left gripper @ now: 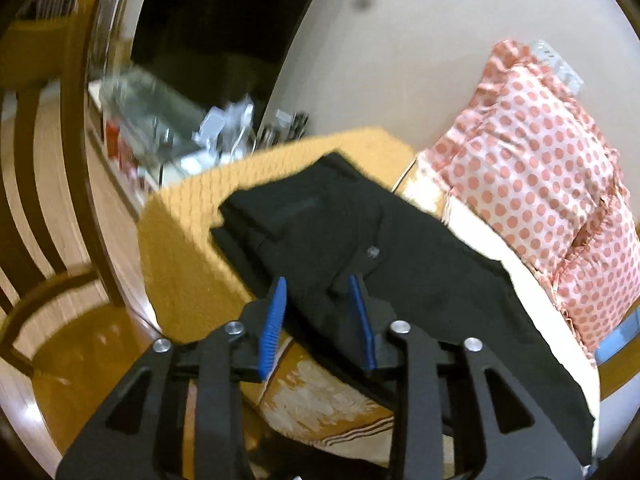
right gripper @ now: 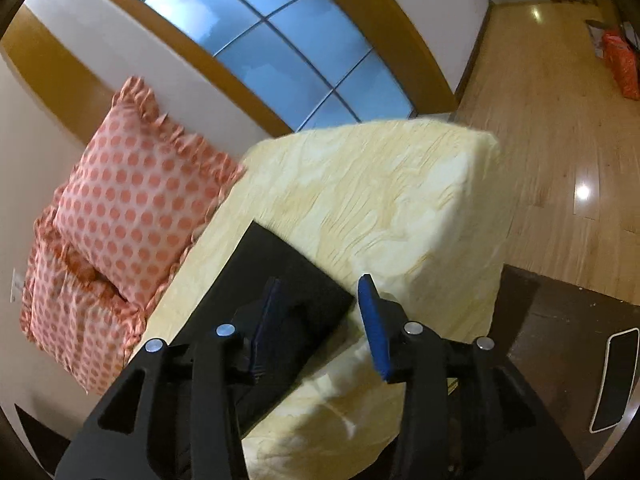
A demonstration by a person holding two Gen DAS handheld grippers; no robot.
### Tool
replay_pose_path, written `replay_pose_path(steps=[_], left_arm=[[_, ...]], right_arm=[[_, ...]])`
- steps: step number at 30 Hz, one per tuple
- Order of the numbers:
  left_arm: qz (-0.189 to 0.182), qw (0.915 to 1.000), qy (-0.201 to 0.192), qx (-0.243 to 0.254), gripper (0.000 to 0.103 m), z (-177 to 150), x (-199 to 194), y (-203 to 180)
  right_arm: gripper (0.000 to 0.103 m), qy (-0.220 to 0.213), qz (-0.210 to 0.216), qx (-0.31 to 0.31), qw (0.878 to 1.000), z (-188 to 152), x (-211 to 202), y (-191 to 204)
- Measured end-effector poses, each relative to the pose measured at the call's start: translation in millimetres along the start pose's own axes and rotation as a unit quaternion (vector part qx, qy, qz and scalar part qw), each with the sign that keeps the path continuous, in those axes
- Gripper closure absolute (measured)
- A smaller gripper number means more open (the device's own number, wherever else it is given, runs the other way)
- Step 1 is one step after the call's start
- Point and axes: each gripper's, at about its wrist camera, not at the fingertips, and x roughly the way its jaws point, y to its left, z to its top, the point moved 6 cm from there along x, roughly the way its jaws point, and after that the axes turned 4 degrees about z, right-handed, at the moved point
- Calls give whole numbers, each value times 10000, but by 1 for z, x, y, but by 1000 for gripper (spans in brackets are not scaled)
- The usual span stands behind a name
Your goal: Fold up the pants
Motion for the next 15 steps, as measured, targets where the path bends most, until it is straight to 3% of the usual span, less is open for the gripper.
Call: replay_pose_path(steps=[4, 10, 13, 15], left_arm=[[-460, 9975, -82, 534, 55, -6, -11, -48], [-1323, 9829, 529, 1166, 53, -43, 6, -120], [-1458, 9747, 781, 1506, 52, -68, 20, -146], [-1487, 9706, 940, 1643, 52, -82, 28, -155]], right_arm=[[61, 110, 36, -13, 9999, -5, 8, 0], [60, 176, 307, -20, 9994, -17, 11, 8], [61, 159, 215, -211, 9994, -19, 10, 12], [61, -78, -225, -316, 9992, -11, 1, 10]])
